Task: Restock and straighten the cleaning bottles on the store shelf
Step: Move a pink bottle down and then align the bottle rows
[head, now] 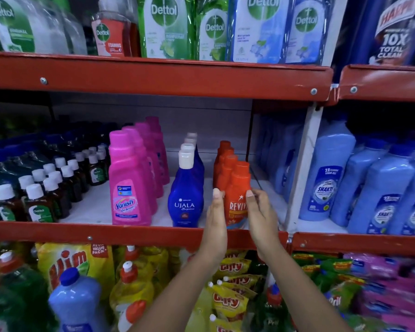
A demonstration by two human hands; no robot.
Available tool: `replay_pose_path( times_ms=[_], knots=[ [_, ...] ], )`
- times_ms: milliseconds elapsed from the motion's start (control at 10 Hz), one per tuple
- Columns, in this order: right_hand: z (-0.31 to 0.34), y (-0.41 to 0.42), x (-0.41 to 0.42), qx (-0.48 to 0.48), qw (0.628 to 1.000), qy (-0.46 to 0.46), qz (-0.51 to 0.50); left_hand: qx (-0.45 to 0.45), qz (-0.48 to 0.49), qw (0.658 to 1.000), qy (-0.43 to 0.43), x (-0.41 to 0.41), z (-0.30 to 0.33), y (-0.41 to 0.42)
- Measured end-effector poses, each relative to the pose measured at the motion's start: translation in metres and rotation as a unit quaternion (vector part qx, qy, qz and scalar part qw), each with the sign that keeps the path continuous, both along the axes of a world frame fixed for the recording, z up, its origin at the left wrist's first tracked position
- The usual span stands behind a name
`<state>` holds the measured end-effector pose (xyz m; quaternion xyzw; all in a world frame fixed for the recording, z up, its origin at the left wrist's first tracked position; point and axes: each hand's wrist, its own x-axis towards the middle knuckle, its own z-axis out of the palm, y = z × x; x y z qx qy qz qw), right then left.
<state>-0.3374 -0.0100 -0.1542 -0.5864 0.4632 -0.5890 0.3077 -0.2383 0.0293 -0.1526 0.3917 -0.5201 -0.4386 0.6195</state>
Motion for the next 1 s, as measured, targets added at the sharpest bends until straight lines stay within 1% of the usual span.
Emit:
replay_pose_path(
  times_ms=[100, 200, 300, 400, 500, 700, 800, 900, 1000],
  knots=[
    [0.001, 0.006, 0.005, -0.013, 1.000, 0.006, 0.009, -0.007, 0.022, 1.000, 0.010, -0.001, -0.002, 0.000],
    [0.003, 0.013, 0.013, -0.023, 0.999, 0.037, 0.026, -0.008, 0.046, 0.999, 0.007, 0.004, -0.004, 0.000],
    [0.002, 0.016, 0.017, -0.037, 0.998, 0.041, 0.033, -0.010, 0.057, 0.998, -0.005, 0.008, -0.006, 0.003],
    [0.002, 0.018, 0.016, -0.030, 0.998, 0.040, 0.036, -0.006, 0.062, 0.998, -0.015, 0.008, -0.006, 0.006],
    [0.001, 0.021, 0.015, -0.039, 0.997, 0.048, 0.036, 0.009, 0.063, 0.998, -0.014, 0.008, -0.006, 0.005],
    [0.006, 0.029, 0.014, -0.028, 0.994, 0.102, 0.036, 0.043, 0.059, 0.997, -0.011, 0.003, 0.005, 0.014],
    [0.030, 0.037, 0.008, -0.045, 0.989, 0.140, 0.005, 0.018, 0.070, 0.997, -0.027, 0.002, 0.023, 0.025],
    [0.083, 0.059, -0.001, -0.152, 0.977, 0.141, -0.040, -0.081, 0.113, 0.986, -0.088, 0.005, 0.058, 0.033],
    [0.147, 0.094, -0.018, -0.341, 0.931, 0.095, -0.091, -0.216, 0.173, 0.950, -0.148, 0.015, 0.110, 0.038]
  ],
)
